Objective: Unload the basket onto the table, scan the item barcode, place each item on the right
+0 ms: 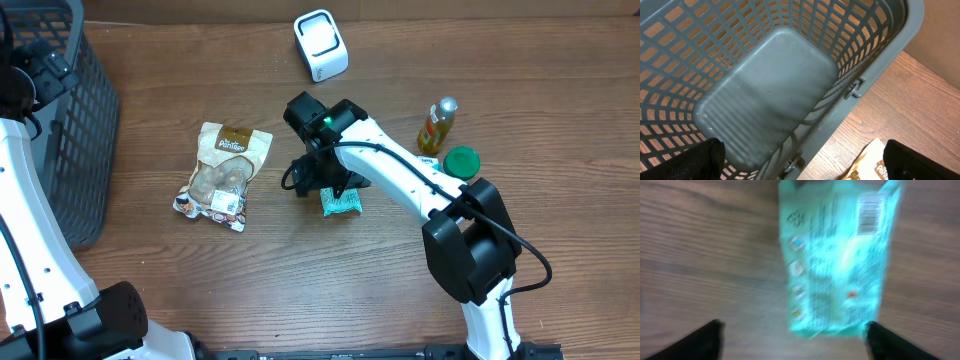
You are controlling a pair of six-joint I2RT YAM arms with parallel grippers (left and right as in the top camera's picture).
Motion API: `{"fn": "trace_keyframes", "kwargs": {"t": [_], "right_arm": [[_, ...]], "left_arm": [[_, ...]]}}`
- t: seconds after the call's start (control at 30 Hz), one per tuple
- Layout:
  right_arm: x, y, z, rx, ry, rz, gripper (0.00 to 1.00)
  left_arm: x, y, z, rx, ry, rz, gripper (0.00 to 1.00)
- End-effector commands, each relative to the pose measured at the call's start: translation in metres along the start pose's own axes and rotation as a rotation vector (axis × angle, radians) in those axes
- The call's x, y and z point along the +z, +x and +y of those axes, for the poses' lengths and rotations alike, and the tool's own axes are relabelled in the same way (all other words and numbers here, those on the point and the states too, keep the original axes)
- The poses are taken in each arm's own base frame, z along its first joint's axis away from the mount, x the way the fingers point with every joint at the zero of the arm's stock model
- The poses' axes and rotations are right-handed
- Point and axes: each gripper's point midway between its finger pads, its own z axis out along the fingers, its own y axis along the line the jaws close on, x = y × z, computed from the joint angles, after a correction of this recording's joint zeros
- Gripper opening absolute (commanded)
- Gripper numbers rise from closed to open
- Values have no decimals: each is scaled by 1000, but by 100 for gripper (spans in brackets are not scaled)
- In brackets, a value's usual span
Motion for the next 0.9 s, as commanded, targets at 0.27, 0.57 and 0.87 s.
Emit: {"fn": "trace_keyframes", "kwargs": {"t": [0.27,0.57,0.87], "right_arm": [[18,28,-8,224,22,73,13],[36,36,-23,342,85,72,24],[31,12,-57,336,249,-89,32]], "left_arm": [[-1,-3,-2,18,2,-10,99],[-1,-3,-2,18,3,-9,100],[-1,-3,-2,18,2,-10,100]]}}
